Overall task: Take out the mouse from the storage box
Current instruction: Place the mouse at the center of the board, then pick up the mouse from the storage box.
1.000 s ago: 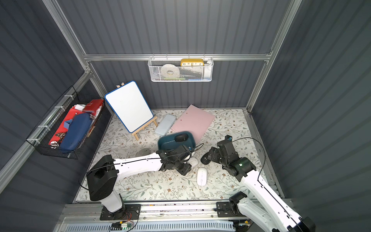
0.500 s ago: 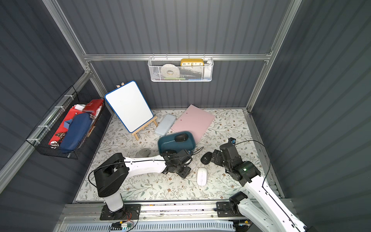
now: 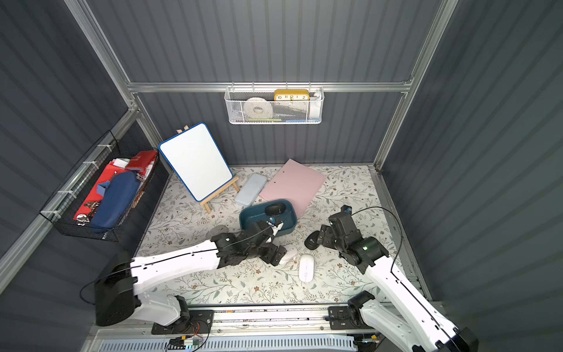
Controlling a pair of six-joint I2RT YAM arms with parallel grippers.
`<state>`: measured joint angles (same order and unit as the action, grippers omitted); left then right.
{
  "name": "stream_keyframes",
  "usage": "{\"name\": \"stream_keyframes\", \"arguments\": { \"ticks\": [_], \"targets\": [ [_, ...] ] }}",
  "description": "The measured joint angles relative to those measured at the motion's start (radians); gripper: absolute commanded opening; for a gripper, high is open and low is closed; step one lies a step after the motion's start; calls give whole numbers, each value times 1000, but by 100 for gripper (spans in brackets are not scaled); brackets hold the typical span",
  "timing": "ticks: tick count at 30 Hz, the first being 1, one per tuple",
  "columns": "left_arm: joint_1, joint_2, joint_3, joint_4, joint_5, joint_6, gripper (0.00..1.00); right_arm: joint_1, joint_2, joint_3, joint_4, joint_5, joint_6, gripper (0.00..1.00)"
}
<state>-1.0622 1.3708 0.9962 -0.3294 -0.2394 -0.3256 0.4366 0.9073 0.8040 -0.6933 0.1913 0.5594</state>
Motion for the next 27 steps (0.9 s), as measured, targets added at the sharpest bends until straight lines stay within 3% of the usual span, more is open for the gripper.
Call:
{"name": "stream_keyframes", "arguments": {
  "ticks": [6,10,19,27],
  "targets": [
    [101,-272,-71,23,-163,-79,100,15,174,108,48,-43,-36,83],
    [160,-373,-132,19,-285,-145,100,69,338,201,85,-52,-60,83],
    [166,-420,-196,-21,-474,-271,99,214,730,492,145,-51,-130,83],
    [166,-443,-227,-38,-528,-304,99,256,999,726,132,18,-153,83]
  ]
}}
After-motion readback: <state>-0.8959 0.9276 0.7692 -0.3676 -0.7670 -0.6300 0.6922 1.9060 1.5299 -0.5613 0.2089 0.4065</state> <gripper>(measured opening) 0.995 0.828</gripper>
